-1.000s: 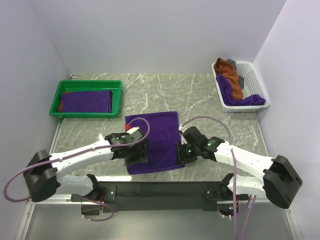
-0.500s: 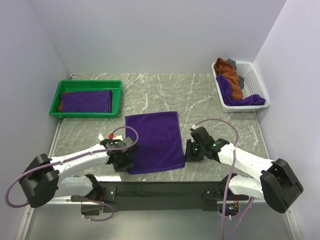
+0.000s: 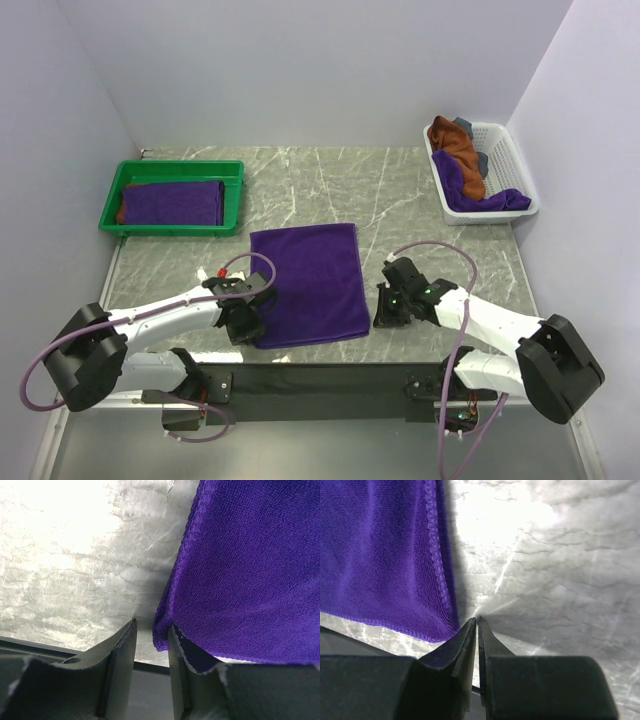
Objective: Fold and stack the towels
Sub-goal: Fold the towel
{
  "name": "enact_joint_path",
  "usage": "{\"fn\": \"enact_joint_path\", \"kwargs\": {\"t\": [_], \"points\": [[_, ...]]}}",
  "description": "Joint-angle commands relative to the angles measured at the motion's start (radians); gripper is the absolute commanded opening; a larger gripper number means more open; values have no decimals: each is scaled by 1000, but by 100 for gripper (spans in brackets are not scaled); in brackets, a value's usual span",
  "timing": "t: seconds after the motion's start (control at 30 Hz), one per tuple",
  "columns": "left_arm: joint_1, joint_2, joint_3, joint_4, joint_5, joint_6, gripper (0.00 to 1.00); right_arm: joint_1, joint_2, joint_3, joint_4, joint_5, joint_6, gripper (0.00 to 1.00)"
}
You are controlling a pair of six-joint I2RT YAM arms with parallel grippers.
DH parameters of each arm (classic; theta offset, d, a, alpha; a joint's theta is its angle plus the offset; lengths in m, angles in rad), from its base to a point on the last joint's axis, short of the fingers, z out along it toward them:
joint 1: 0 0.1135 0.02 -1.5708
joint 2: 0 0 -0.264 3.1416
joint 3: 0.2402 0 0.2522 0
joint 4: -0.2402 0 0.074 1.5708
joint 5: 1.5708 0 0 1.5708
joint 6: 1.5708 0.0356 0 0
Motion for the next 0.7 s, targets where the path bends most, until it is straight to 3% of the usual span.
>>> {"fn": "enact_joint_path", "kwargs": {"t": [0.0,0.1,0.27,0.67], "points": [[5,8,-4,-20,1,12,38,-15,-48,5,-40,47,-7,13],[5,2,7,-20,2,17,38,-13,-111,14,-22,11,-12,17],[3,0,4,-3,18,23,37,-10,-124,40,7,-75,7,33],[3,-9,-19,14,25,20,30,-9,-4,-43,168,-121,53,34]]}}
